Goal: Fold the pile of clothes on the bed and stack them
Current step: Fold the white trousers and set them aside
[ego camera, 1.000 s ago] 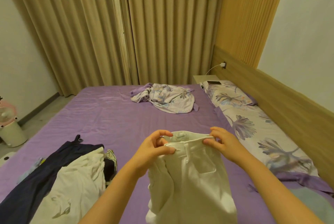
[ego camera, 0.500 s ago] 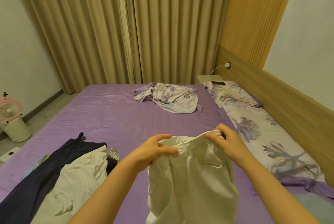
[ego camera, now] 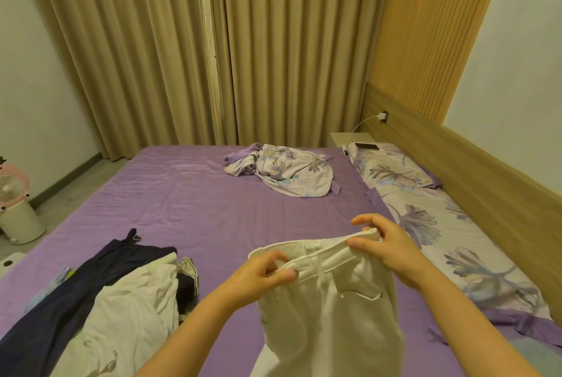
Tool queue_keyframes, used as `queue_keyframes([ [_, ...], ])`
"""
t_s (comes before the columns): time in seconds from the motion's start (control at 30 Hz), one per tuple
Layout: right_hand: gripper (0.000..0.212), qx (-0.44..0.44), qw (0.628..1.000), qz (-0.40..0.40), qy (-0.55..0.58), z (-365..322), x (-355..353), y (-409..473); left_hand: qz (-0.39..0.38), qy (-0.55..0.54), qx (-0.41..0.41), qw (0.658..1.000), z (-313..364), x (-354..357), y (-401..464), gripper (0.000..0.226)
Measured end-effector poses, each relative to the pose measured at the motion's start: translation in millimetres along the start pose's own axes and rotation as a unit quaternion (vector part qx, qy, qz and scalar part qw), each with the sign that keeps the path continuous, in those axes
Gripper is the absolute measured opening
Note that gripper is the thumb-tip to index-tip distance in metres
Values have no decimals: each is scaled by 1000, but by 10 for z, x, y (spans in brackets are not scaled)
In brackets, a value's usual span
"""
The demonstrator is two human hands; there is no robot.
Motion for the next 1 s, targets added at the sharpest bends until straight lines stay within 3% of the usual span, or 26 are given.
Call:
queue_keyframes([
  [0.07,29,5,1000,-5,-6,-16,-52,20,-22,159,-16,987,-232,40,55,42],
  [0.2,30,48,992,2,-114,16,-332,80,-23,376,-6,926,-417,-121,181,41],
  [0.3,29,80,974,1,-211,57,-568,97,15,414,29,910,-307,-366,293,43],
  [0.37,17,103,964,-39,-242,68,-630,82,34,432,67,899,-185,-482,347,44],
  [0.43,24,106,951,-75,-281,26,-681,69,23,460,79,884,-104,-570,402,40],
  [0.53,21,101,953,-118,-259,-81,-791,26,-14,377,73,923,4,-661,450,24],
  [0.6,16,98,959,-133,-230,-159,-875,-4,7,256,64,964,114,-742,445,33],
  [0.67,13,92,967,-109,-212,-214,-976,8,32,157,56,985,237,-829,446,29],
  [0.77,24,66,975,-51,-205,-290,-1121,84,2,9,49,999,400,-885,456,5],
  [0.9,13,68,969,-55,-233,-340,-1270,122,-40,-124,35,991,548,-954,512,60],
  [1.0,19,81,933,-109,-334,-295,-1280,125,-71,-111,-57,990,516,-1007,564,85],
])
Point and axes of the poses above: each hand's wrist, its own y-axis towards the middle knuckle, its own x-axis out of the palm, z = x × y, the point moved 5 cm from there along y, towards the middle knuckle, and after that the axes turned 4 degrees about -x, right-handed, at the moved point
